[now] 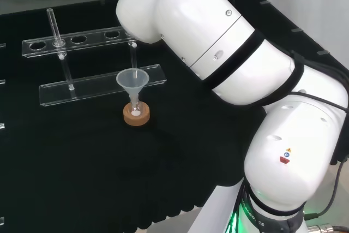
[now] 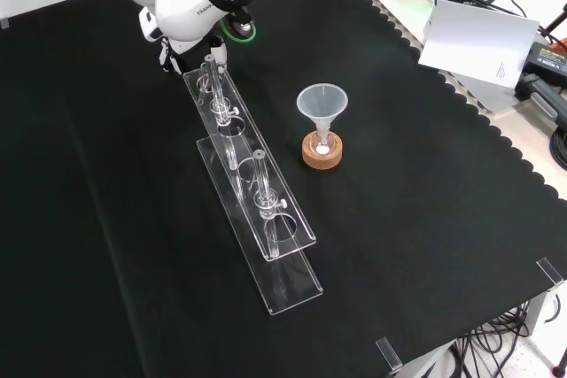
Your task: Put the weighing funnel back on the table.
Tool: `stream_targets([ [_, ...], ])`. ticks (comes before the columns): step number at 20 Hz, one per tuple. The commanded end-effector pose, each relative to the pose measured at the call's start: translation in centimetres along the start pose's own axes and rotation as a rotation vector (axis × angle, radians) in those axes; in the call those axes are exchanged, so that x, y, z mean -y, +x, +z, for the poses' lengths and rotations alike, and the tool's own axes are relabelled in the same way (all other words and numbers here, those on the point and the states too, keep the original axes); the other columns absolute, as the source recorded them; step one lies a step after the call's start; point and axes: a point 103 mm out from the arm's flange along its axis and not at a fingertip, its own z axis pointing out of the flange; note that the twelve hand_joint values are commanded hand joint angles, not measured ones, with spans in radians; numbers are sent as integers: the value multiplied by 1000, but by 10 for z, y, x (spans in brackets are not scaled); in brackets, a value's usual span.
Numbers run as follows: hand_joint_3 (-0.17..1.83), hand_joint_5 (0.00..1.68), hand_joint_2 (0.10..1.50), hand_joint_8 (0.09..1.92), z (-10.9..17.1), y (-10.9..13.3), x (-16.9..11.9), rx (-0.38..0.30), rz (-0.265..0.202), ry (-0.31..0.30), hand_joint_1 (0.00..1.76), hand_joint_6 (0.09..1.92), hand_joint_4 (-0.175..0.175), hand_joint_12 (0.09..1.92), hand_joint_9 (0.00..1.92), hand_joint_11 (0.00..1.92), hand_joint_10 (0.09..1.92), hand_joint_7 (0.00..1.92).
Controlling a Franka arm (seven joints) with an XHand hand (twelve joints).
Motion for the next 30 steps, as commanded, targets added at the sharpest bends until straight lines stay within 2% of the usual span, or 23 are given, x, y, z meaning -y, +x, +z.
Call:
stream_targets([
  [1, 664, 1280, 649, 646, 6, -3, -8, -7, -1, 9, 1121, 664, 175, 1081, 920, 787, 357, 554],
  [12, 617, 1271, 676, 654, 6, 3, -5, -1, 7, 18, 1115, 659, 175, 1075, 921, 793, 357, 550],
  [15, 522, 1255, 731, 662, 6, 3, -5, -5, 3, 28, 1107, 649, 175, 1074, 919, 793, 359, 542],
  [18, 326, 1196, 852, 675, 7, 0, -6, -6, -3, 41, 1086, 691, 175, 1087, 903, 779, 366, 515],
  [21, 283, 911, 816, 681, 7, 2, -6, 1, -6, 64, 969, 655, 55, 1110, 848, 736, 393, 456],
  [23, 349, 725, 771, 684, 7, 4, -6, 4, -8, 79, 938, 662, 17, 1140, 799, 697, 423, 414],
  [26, 410, 555, 734, 683, 7, 7, -6, 9, -12, 102, 916, 636, -2, 1168, 745, 650, 453, 367],
  [30, 456, 479, 707, 683, 4, 7, -1, 16, -19, 97, 900, 590, -4, 1206, 684, 587, 492, 318],
])
